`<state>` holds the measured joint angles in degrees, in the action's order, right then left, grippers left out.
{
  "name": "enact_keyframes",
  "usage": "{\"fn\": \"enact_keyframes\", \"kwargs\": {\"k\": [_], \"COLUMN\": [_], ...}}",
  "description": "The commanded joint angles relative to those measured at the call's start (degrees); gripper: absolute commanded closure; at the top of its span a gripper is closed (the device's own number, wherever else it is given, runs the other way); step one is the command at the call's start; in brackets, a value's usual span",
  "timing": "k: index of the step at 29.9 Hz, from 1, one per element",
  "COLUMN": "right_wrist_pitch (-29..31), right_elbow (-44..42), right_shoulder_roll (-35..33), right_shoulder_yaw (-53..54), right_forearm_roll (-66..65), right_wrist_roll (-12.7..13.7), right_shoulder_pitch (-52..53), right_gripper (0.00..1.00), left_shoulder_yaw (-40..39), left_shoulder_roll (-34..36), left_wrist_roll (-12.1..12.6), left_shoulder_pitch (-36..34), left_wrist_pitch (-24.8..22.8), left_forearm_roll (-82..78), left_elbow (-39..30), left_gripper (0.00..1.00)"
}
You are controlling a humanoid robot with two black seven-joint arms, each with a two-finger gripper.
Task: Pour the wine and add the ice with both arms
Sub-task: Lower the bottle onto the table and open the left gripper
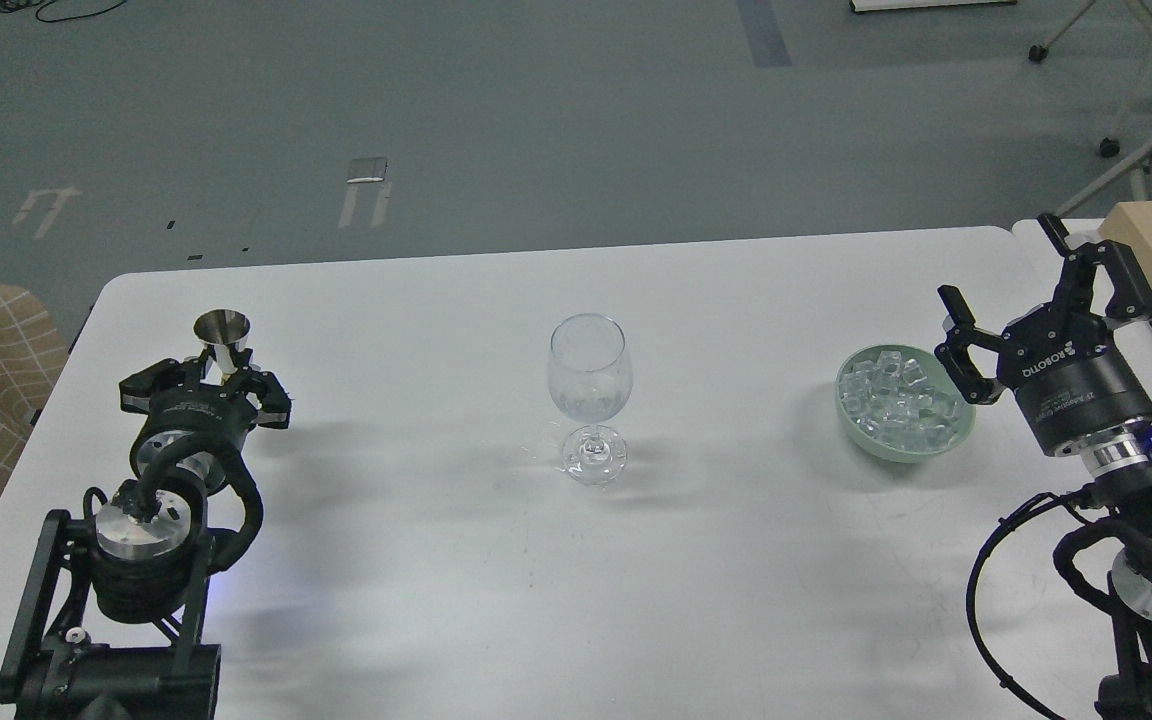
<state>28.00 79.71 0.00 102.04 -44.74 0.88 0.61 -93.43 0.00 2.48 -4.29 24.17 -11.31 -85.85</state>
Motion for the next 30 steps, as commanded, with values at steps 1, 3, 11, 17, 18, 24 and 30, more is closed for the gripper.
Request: {"fn": "enact_keyframes", "kwargs": {"k": [1, 3, 11, 17, 18, 24, 30], "right_wrist_pitch": [0.00, 0.00, 0.00, 0.00, 0.00, 0.00, 0.00], "right_elbow": [0.09, 0.09, 0.18, 0.18, 0.18, 0.18, 0.18], "right_shoulder_roll": [0.00, 0.00, 0.00, 0.00, 0.00, 0.00, 0.00], "right_shoulder_yaw": [0.00, 0.00, 0.00, 0.00, 0.00, 0.00, 0.00], "right_forearm_roll": [0.00, 0.00, 0.09, 0.09, 0.09, 0.09, 0.09], "right_wrist_roll": [0.00, 0.00, 0.00, 0.00, 0.00, 0.00, 0.00], "right_shoulder_pitch": [-0.08, -0.08, -0.35, -0.35, -0.35, -0.35, -0.35], "right_gripper": [0.00, 0.00, 0.00, 0.00, 0.00, 0.00, 0.00], "left_shoulder_yaw": [0.00, 0.00, 0.00, 0.09, 0.09, 0.09, 0.09], "left_shoulder_roll": [0.00, 0.00, 0.00, 0.00, 0.00, 0.00, 0.00], "left_wrist_roll": [0.07, -0.02, -0.20, -0.37, -0.37, -0.37, -0.37], "left_shoulder_pitch": [-0.02, -0.02, 0.07, -0.02, -0.02, -0.02, -0.11], "left_wrist_pitch": [0.00, -0.26, -2.37, -2.46, -2.55, -3.69, -3.69], "left_forearm_roll": [0.14, 0.14, 0.14, -0.03, -0.03, 0.14, 0.14], "left_elbow": [0.16, 0.59, 2.62, 4.37, 4.81, 5.17, 5.17], "left_gripper": [0.66, 0.65, 0.64, 0.64, 0.64, 0.64, 0.62]}}
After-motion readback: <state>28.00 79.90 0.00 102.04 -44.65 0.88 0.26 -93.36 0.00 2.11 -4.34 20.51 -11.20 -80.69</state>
